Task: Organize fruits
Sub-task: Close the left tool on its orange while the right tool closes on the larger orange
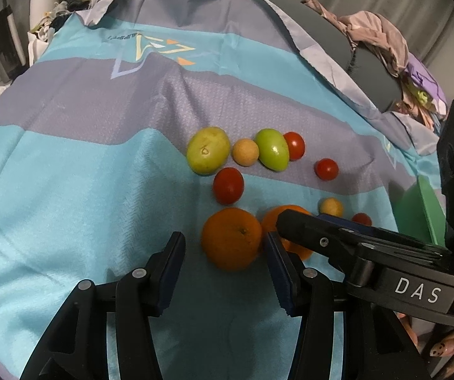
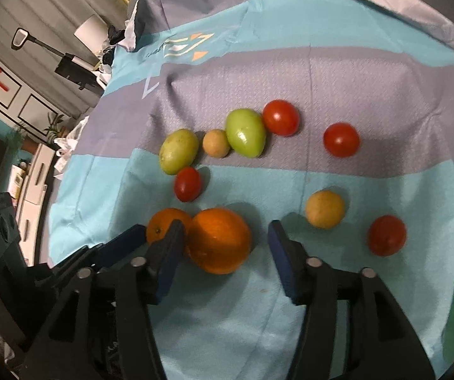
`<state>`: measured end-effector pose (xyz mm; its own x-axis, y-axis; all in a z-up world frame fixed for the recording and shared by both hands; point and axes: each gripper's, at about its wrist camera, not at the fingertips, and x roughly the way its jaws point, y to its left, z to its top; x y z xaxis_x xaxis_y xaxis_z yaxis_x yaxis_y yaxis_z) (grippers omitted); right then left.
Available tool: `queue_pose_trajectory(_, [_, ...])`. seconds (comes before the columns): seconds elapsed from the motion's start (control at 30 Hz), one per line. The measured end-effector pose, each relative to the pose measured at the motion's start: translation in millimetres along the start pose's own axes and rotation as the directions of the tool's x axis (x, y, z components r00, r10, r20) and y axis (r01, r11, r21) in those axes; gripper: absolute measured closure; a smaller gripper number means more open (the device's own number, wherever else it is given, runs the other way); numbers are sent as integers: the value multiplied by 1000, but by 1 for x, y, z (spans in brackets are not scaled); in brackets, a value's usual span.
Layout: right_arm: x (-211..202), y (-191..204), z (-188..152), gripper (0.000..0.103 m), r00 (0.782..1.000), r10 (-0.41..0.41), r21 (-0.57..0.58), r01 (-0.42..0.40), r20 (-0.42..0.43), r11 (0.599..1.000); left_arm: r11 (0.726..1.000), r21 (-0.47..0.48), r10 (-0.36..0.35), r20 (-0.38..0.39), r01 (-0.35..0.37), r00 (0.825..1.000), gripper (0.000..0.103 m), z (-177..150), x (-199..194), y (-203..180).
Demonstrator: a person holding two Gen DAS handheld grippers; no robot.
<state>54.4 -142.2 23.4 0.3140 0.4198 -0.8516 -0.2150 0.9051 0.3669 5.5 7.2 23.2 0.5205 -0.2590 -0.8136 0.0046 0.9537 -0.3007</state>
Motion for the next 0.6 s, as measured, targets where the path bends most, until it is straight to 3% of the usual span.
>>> queue_pose_trajectory(0.17, [5, -5, 2, 46, 1000, 19, 13, -19, -7, 1000, 1000, -8, -3, 1, 3, 1000, 51, 0, 1, 1])
queue_pose_trajectory(0.27, [3, -2, 0, 60, 999, 51, 2, -51, 2, 999, 1000, -6, 0, 3, 0, 1000, 51, 1, 1, 1])
queue_pose_trajectory(0.4, [-1, -1, -3, 61, 1000, 24, -8, -24, 17, 1000, 1000, 1, -19, -11, 19, 1000, 51, 1, 4, 1])
queue_pose_trajectory(0.5, [-9, -4, -5, 61, 1000, 18, -3, -18, 24, 1000, 999, 18, -27, 1, 27, 1000, 61, 1, 3, -2])
queue_pose_trajectory(0.6, [-21, -6, -9, 61, 999, -19, -11, 19, 49, 1000, 999, 32, -17, 6, 17, 1000, 61, 2, 4, -6])
